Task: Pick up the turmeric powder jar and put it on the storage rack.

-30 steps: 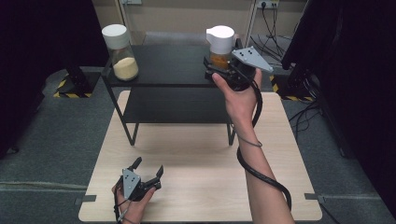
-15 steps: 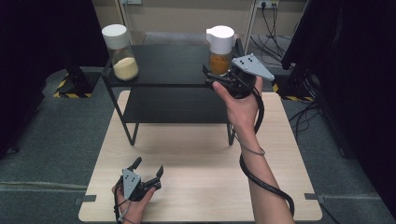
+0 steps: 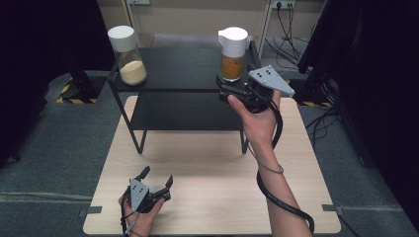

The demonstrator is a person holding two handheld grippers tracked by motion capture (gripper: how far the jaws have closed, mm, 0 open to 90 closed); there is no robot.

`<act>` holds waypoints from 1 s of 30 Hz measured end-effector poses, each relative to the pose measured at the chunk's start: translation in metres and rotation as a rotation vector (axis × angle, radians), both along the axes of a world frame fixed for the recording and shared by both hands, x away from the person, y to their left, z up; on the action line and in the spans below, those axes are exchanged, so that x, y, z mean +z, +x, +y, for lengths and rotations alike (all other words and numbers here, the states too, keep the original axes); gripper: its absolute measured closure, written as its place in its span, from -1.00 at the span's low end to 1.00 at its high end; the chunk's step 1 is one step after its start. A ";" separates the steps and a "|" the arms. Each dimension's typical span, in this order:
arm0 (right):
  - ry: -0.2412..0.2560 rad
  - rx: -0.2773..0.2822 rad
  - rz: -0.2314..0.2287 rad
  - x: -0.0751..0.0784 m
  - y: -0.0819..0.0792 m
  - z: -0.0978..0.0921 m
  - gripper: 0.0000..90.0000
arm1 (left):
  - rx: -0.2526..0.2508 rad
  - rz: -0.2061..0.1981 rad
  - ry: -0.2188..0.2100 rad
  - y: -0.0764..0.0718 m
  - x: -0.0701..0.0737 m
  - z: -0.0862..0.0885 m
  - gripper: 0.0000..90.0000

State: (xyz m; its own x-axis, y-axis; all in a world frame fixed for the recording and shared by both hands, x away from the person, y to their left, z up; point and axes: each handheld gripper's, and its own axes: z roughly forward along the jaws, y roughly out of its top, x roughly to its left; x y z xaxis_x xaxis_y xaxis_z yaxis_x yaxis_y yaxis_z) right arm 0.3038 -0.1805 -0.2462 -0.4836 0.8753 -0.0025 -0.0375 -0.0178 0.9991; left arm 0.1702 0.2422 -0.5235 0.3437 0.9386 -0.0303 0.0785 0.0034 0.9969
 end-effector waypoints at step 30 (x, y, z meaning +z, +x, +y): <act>-0.008 0.060 -0.001 -0.022 -0.027 -0.015 -0.86 | 0.002 -0.001 0.005 0.000 0.000 -0.001 -0.76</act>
